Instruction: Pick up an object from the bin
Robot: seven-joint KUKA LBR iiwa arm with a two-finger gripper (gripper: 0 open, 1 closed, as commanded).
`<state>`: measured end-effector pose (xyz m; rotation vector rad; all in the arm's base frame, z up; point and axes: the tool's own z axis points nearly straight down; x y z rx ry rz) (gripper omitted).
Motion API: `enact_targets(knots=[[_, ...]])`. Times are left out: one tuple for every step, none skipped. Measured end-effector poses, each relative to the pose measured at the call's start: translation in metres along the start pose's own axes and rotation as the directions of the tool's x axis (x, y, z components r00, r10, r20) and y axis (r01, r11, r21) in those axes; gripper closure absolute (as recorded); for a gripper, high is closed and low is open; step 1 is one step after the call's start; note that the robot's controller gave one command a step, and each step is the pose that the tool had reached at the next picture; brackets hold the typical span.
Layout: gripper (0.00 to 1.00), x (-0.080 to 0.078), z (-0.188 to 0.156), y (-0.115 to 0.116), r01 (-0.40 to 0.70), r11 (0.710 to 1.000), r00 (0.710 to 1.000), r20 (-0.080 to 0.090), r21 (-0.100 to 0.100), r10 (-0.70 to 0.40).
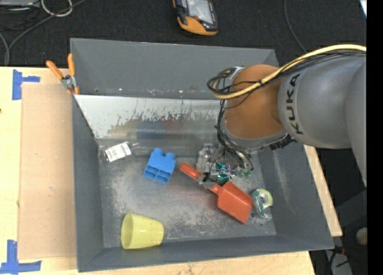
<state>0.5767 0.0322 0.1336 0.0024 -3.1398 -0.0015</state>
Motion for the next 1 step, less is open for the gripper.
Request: enact_targets(knots=[[1.0, 0.0348, -0.0496, 0.0191, 0.152, 0.988, 0.988, 0.0, 0.0, -0.152]])
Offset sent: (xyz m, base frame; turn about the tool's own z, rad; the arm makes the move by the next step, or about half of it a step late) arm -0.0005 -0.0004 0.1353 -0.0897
